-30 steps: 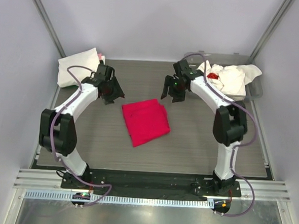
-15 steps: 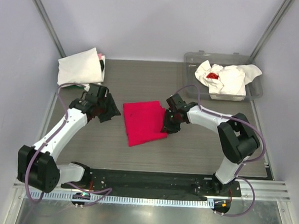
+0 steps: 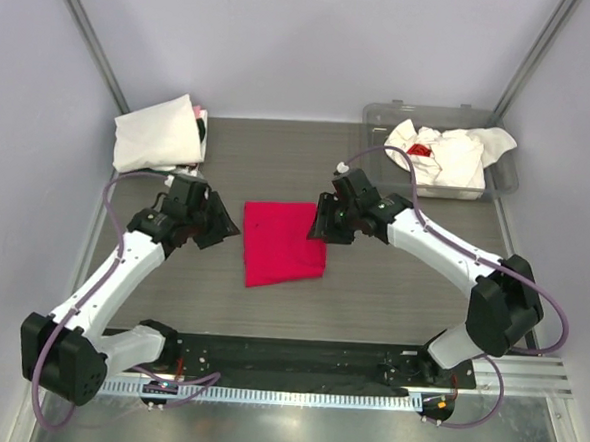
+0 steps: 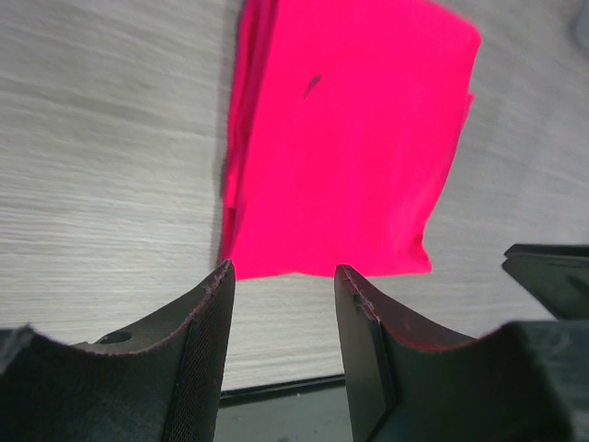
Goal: Fold and stack the t-shirts
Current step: Fold the tshirt
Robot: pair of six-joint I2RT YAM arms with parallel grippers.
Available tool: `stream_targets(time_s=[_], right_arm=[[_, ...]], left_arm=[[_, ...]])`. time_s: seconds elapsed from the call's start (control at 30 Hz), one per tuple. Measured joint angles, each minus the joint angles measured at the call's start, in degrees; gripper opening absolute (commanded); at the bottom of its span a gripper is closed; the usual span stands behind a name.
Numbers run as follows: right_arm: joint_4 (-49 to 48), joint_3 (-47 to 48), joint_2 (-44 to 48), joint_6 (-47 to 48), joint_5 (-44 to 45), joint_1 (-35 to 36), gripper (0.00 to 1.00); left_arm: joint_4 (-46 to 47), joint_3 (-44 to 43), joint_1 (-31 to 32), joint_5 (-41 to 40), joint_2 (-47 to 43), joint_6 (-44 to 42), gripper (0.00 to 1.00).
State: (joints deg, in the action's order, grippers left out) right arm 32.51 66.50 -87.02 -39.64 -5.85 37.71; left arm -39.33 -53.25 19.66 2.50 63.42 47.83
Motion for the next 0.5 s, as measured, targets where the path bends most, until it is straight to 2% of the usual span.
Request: stream_targets(time_s=[0.23,0.5], right_arm=[[-7.9,0.2,-4.3,-0.4,-12.1,0.1,0.26],[-15.9,-8.9,-13.3,1.0,-16.5,-0.7,0.18]], left_arm=[[5.9,2.3,7.5,0.8,6.0,3.7,0.45],[17.1,7.3,11.6,3.7,16.3,7.4,0.38]])
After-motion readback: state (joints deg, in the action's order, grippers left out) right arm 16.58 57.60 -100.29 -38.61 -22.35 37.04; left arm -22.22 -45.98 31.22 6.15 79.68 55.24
